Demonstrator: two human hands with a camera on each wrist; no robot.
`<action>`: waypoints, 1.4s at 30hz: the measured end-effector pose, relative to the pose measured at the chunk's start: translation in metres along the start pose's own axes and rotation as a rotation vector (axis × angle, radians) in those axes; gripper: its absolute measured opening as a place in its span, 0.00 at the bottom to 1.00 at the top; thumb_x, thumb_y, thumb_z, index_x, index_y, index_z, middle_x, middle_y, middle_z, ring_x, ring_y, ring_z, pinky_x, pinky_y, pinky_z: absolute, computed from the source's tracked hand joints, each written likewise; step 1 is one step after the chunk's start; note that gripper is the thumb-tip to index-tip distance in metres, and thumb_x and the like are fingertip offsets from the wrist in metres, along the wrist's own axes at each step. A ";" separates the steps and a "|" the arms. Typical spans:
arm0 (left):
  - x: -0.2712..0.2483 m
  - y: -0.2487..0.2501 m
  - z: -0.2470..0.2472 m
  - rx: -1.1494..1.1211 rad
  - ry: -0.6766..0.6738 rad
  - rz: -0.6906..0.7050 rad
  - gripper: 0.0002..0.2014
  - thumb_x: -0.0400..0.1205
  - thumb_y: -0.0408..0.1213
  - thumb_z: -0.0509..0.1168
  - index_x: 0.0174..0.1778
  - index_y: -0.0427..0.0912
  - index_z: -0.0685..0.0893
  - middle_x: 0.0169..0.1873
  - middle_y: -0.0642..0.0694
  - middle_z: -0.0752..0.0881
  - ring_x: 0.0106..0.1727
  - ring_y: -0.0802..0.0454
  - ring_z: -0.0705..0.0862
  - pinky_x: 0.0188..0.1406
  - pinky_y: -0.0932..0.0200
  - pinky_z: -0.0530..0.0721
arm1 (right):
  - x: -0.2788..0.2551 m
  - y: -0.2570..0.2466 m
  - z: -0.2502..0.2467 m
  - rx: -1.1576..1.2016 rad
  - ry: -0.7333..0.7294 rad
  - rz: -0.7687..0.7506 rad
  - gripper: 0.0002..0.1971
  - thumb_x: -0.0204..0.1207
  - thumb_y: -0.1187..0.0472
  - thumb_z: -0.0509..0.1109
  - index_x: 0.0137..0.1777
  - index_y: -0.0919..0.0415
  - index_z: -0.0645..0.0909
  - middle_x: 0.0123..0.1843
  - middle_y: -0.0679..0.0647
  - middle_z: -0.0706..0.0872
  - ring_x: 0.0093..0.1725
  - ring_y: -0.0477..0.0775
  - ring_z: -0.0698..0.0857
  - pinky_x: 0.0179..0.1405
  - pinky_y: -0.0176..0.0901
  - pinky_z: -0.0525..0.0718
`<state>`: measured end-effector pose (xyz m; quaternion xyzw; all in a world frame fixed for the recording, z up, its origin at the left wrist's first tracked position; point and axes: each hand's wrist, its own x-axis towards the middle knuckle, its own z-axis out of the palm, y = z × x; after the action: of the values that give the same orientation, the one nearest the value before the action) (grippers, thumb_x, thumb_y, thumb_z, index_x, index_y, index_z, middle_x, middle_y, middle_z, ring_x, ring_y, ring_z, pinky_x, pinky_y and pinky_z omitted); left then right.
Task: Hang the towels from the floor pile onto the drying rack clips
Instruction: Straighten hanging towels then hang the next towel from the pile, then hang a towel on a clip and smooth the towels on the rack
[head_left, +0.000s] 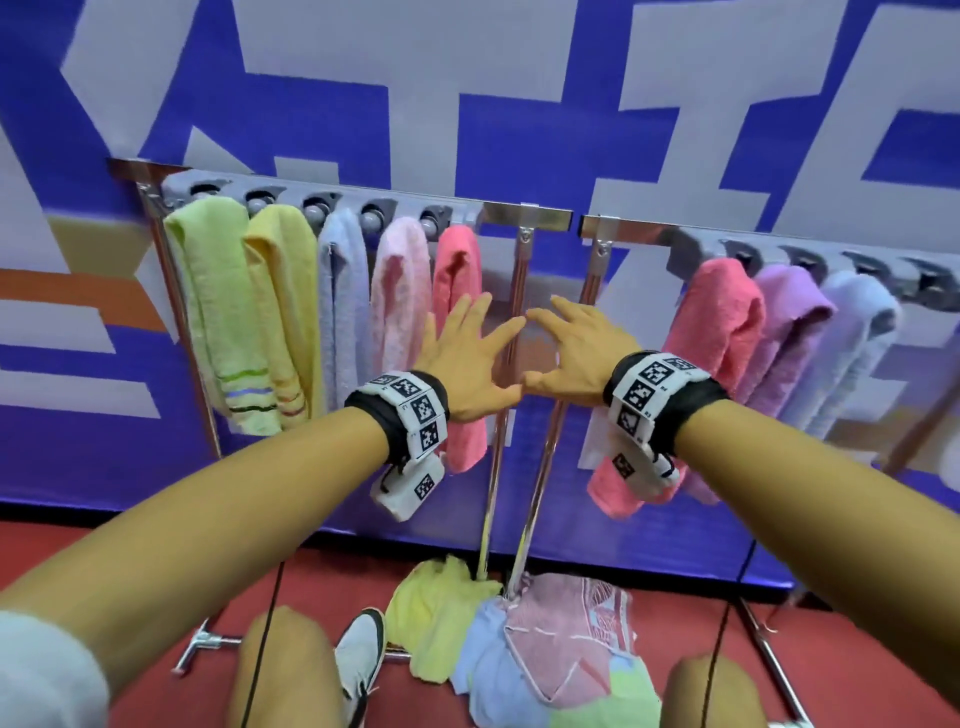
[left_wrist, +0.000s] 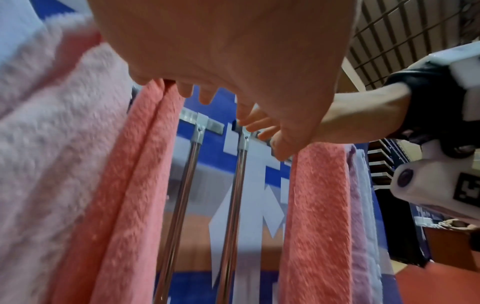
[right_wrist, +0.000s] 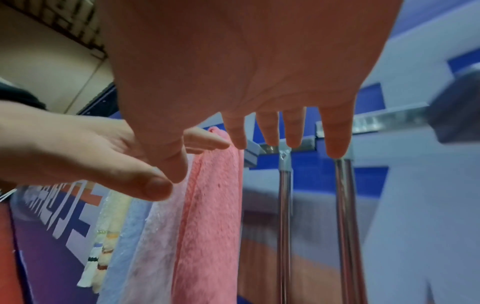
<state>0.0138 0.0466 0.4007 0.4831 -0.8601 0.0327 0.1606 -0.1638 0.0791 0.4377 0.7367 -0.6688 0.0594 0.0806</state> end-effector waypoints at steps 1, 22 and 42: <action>-0.002 0.004 0.012 -0.002 -0.023 0.000 0.44 0.77 0.64 0.64 0.86 0.63 0.50 0.88 0.43 0.41 0.88 0.42 0.39 0.82 0.29 0.42 | -0.004 0.007 0.012 0.035 -0.023 0.012 0.46 0.70 0.33 0.68 0.85 0.45 0.54 0.88 0.55 0.52 0.85 0.63 0.55 0.77 0.67 0.68; -0.037 0.015 0.271 -0.345 -0.473 -0.180 0.43 0.78 0.53 0.70 0.86 0.60 0.53 0.88 0.42 0.46 0.88 0.40 0.43 0.84 0.31 0.49 | -0.051 0.055 0.291 0.287 -0.551 0.136 0.42 0.74 0.44 0.72 0.85 0.54 0.59 0.86 0.59 0.58 0.83 0.64 0.63 0.78 0.58 0.69; -0.037 -0.028 0.407 -0.756 -0.320 -0.577 0.25 0.78 0.36 0.72 0.73 0.39 0.77 0.67 0.40 0.80 0.70 0.43 0.76 0.65 0.63 0.67 | -0.060 0.027 0.583 0.321 -0.921 0.162 0.27 0.71 0.43 0.66 0.70 0.51 0.75 0.63 0.62 0.83 0.62 0.66 0.83 0.61 0.51 0.79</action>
<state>-0.0445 -0.0236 0.0010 0.6083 -0.6569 -0.4016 0.1928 -0.2081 0.0191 -0.1447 0.6353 -0.6723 -0.1639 -0.3428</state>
